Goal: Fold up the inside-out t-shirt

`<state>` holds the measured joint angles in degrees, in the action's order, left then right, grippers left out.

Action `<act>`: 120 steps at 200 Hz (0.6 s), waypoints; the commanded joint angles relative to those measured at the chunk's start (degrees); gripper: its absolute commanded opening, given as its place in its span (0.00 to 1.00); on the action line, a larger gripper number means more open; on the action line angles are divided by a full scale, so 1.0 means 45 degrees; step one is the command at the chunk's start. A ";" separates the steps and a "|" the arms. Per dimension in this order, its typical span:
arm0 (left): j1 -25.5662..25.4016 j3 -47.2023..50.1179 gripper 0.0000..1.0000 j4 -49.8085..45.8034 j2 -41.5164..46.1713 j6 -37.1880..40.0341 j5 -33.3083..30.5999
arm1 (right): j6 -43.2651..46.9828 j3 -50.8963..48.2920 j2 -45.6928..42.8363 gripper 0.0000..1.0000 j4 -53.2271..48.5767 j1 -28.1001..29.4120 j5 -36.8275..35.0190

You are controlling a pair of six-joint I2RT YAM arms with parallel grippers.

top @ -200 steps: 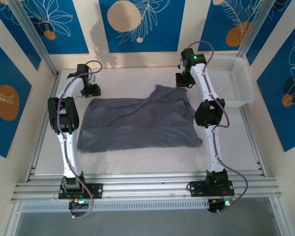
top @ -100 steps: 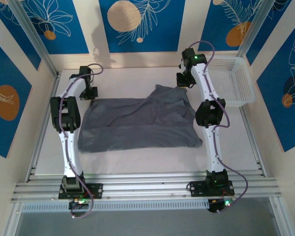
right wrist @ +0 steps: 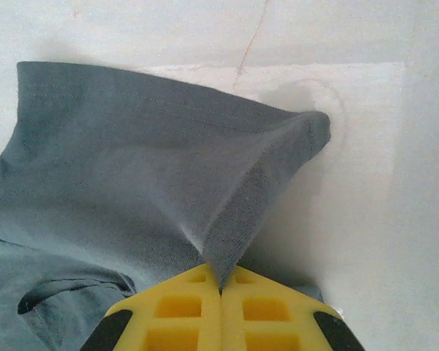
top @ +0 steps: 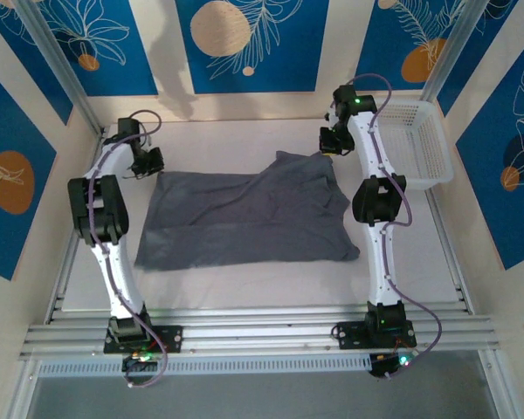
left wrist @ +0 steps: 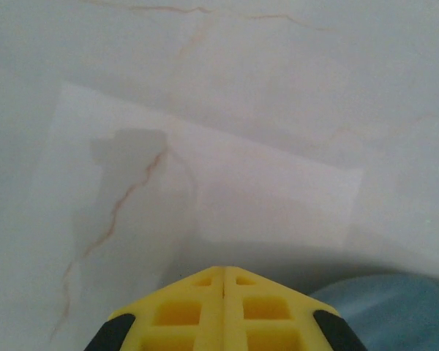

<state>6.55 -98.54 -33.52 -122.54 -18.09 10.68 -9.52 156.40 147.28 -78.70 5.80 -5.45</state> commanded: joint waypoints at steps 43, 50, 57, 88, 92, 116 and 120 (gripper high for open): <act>0.1129 0.5094 0.00 0.2465 0.4560 -0.1184 0.1395 | -0.0373 -0.9014 -0.5992 0.00 0.4342 -0.0800 0.2435; 0.1123 0.5366 0.00 0.2501 0.4712 -0.1128 0.1382 | -0.0481 -1.0372 -0.6745 0.00 0.5088 -0.0938 0.3087; 0.1124 0.5649 0.00 0.2531 0.4834 -0.1118 0.1341 | -0.0639 -1.1554 -0.7440 0.00 0.5765 -0.1066 0.3444; 0.1182 0.6957 0.00 0.2945 0.5536 -0.1317 0.0885 | -0.1364 -1.4438 -0.8754 0.00 0.7154 -0.1303 0.3923; 0.1216 0.7177 0.00 0.2998 0.5678 -0.1363 0.0735 | -0.1474 -1.4659 -0.8792 0.00 0.7230 -0.1340 0.3895; 0.1439 0.8627 0.00 0.3424 0.6849 -0.1521 -0.0029 | -0.2014 -1.5861 -0.9144 0.00 0.8070 -0.1626 0.4266; 0.1503 0.8843 0.00 0.3472 0.7065 -0.1577 -0.0079 | -0.2042 -1.5901 -0.9196 0.00 0.8057 -0.1655 0.4318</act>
<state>11.86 -63.40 -20.75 -97.38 -23.70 13.58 -15.42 88.51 107.26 -48.03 -0.75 9.78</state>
